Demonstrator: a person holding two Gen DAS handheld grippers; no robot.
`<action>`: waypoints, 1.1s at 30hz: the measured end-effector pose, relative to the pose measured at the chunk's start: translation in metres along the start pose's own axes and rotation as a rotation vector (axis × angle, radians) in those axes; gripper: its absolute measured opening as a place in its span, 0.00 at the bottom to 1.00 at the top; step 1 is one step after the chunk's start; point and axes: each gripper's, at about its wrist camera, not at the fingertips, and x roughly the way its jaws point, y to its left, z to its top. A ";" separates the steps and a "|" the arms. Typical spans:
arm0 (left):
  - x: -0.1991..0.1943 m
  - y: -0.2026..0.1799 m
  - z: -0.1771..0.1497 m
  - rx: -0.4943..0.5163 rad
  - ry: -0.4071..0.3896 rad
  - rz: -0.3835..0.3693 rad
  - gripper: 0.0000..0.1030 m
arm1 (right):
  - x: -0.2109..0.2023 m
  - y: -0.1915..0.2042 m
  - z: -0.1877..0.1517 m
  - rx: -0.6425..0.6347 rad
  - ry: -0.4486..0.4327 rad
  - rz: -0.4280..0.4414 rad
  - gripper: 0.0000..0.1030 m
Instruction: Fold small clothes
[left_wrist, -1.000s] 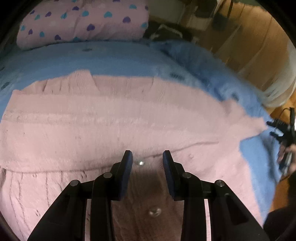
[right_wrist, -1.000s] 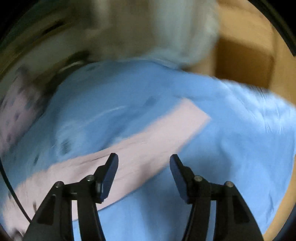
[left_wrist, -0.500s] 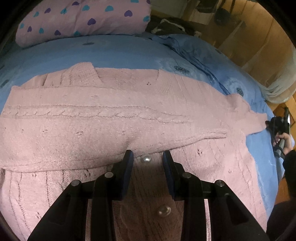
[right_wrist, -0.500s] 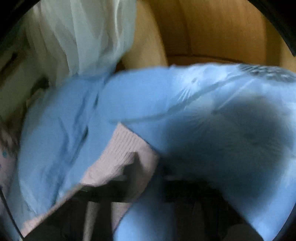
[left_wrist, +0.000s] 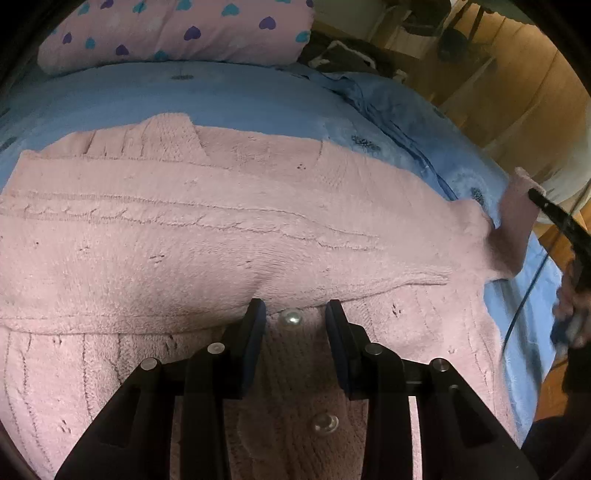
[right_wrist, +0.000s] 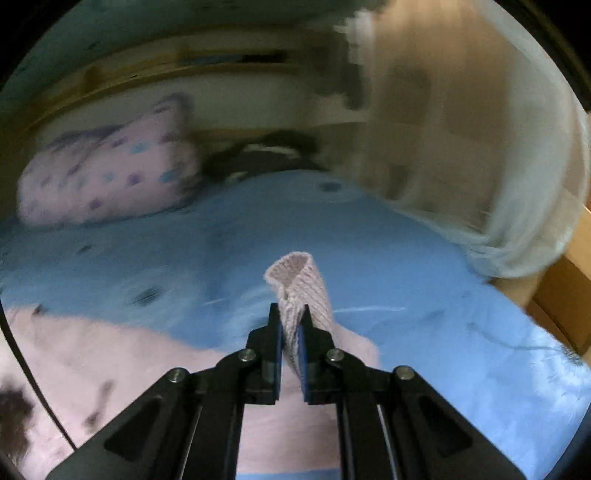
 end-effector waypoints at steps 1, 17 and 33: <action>0.000 -0.001 0.001 0.000 0.000 0.002 0.14 | -0.004 0.020 -0.007 -0.029 0.012 0.015 0.07; 0.001 0.006 0.001 -0.059 -0.005 -0.032 0.16 | 0.043 0.083 -0.084 0.119 0.330 0.252 0.54; 0.032 -0.101 0.031 -0.050 0.079 -0.286 0.22 | -0.014 0.000 -0.033 0.184 0.204 0.005 0.84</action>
